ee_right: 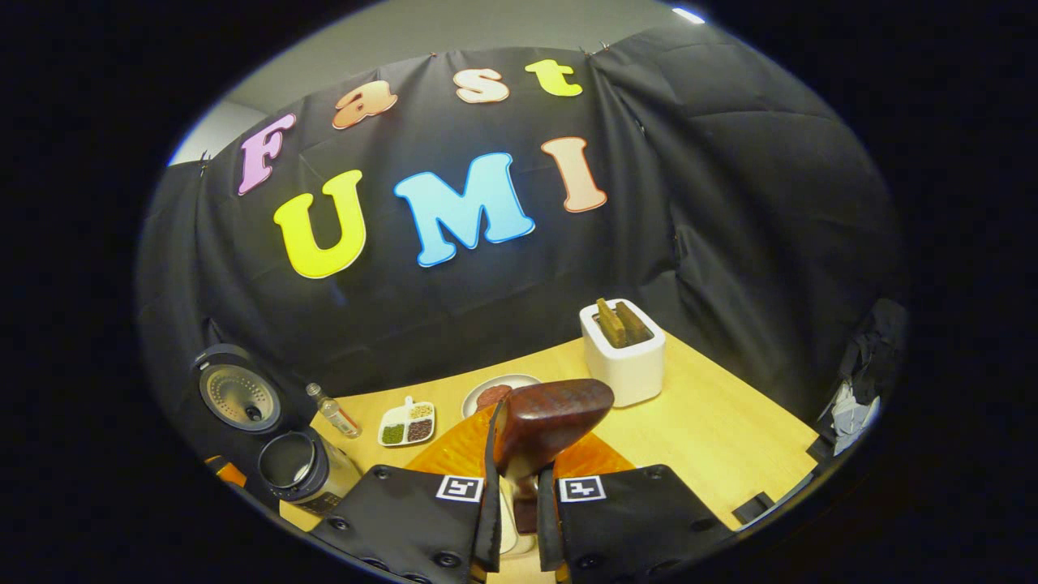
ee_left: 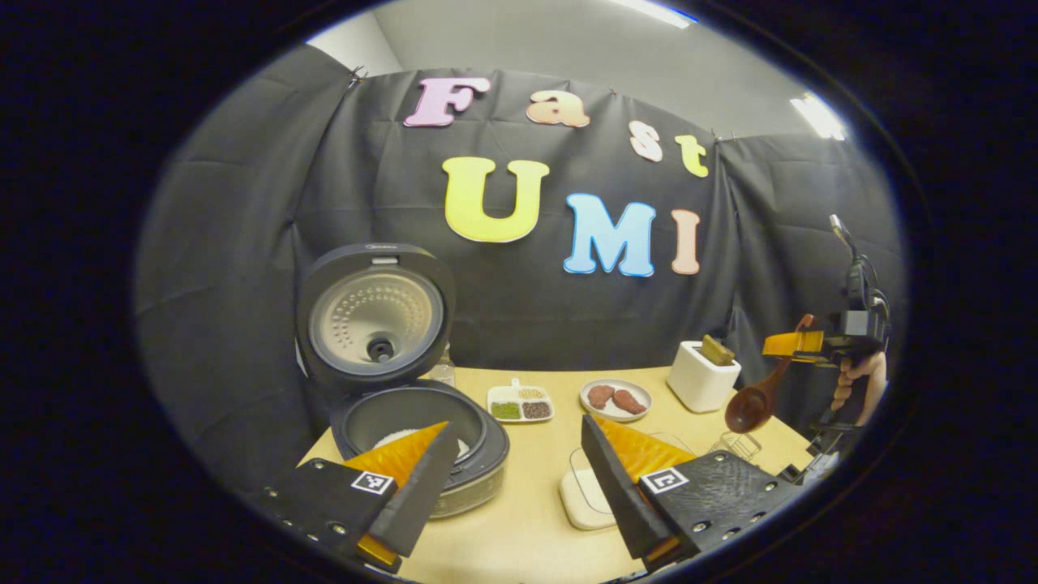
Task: Close the left gripper, press the button to open the rice cooker; take a wooden spoon from the chopstick holder with the right hand, scoop a spoonful of rice and pour it into the rice cooker, then put the wooden spoon back into the chopstick holder.
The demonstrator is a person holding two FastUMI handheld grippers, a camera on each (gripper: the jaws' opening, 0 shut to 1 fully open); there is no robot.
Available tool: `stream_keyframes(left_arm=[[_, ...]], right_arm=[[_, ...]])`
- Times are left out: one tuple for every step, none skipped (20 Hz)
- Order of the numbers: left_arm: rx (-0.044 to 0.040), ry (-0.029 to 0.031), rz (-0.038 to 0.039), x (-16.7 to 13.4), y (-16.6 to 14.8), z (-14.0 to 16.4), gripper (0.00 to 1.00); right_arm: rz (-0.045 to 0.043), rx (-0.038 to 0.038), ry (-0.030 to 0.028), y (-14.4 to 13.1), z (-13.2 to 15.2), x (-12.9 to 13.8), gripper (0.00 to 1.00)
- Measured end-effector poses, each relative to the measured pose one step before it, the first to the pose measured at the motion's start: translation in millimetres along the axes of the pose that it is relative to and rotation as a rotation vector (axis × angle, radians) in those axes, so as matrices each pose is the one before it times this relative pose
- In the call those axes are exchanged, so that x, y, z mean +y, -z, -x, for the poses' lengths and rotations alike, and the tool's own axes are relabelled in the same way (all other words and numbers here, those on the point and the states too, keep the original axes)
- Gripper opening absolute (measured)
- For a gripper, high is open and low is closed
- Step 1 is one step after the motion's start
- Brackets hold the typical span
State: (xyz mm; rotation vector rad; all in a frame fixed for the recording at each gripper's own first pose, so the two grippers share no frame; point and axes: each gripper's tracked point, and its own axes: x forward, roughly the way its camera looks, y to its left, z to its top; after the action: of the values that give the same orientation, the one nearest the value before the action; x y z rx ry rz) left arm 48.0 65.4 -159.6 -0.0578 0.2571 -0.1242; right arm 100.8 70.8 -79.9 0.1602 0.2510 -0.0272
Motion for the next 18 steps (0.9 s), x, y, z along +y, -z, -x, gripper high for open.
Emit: stream_keyframes(left_arm=[[-0.01049,-0.01471,0.00412,12.19,-3.32,0.92,0.95],[-0.01258,-0.00639,0.00451,9.41,-3.16,2.21,0.94],[-0.01040,0.00033,0.00680,6.64,-3.46,3.74,0.94],[-0.00587,0.00132,0.00816,6.34,-1.47,1.90,0.93],[-0.00076,0.00195,0.00581,5.45,1.00,1.89,0.94],[0.00250,-0.00262,0.00335,6.26,1.87,2.18,0.93],[0.00126,-0.00268,0.00386,5.78,1.37,2.76,0.94],[0.00293,-0.00187,0.00701,4.88,2.81,3.52,0.94],[0.00514,-0.00181,0.01070,4.90,2.71,3.20,0.94],[0.00537,0.00136,0.01153,3.58,2.08,1.62,0.94],[0.00594,-0.00143,0.00672,3.60,2.07,1.84,0.94],[0.00461,-0.00756,-0.00545,4.77,4.76,1.35,0.93],[0.00349,-0.01234,-0.01765,5.53,3.25,-0.71,0.93],[0.00585,-0.01090,-0.02114,4.46,3.57,-2.66,0.94],[0.00250,-0.01052,-0.01392,3.30,2.04,0.32,0.94],[0.00256,-0.00561,-0.00216,1.47,0.78,-0.72,0.94],[0.00503,-0.00529,0.00449,0.90,0.71,-0.20,0.94],[0.00362,-0.01054,0.00720,0.38,0.84,-0.08,0.94]], right_arm=[[0.00133,0.00529,-0.01423,4.29,-1.83,11.65,0.20],[0.00555,0.00675,-0.01271,5.75,-2.78,14.39,0.20],[0.00894,0.00855,-0.01213,5.87,-3.05,12.63,0.20],[0.01178,0.00978,-0.01020,6.14,-2.42,9.87,0.20],[0.01513,0.00876,-0.01044,5.67,-2.58,9.24,0.20],[0.01454,0.01016,-0.00878,6.14,-2.77,8.60,0.20],[0.01433,0.00988,-0.00523,6.34,-3.05,6.90,0.20],[0.01021,0.01047,-0.00243,6.75,-2.97,4.83,0.20],[0.00713,0.01059,-0.00056,7.01,-3.33,3.36,0.20],[0.00548,0.01175,-0.00029,7.26,-4.29,3.06,0.20],[0.01130,0.01515,-0.00181,7.94,-5.14,2.33,0.20],[0.02012,0.02863,-0.00093,10.22,-5.47,1.30,0.20],[0.01958,0.03196,-0.00036,10.18,-5.23,0.48,0.20],[0.01799,0.02056,-0.00450,6.14,-4.78,1.68,0.20],[0.01760,0.01109,-0.00455,3.71,-4.77,0.97,0.20],[0.01910,0.00617,-0.00316,2.61,-4.81,0.39,0.20],[0.02209,0.00236,-0.00001,2.68,-5.16,-0.55,0.20],[0.01831,0.00443,0.00255,4.01,-6.36,-0.62,0.20]])
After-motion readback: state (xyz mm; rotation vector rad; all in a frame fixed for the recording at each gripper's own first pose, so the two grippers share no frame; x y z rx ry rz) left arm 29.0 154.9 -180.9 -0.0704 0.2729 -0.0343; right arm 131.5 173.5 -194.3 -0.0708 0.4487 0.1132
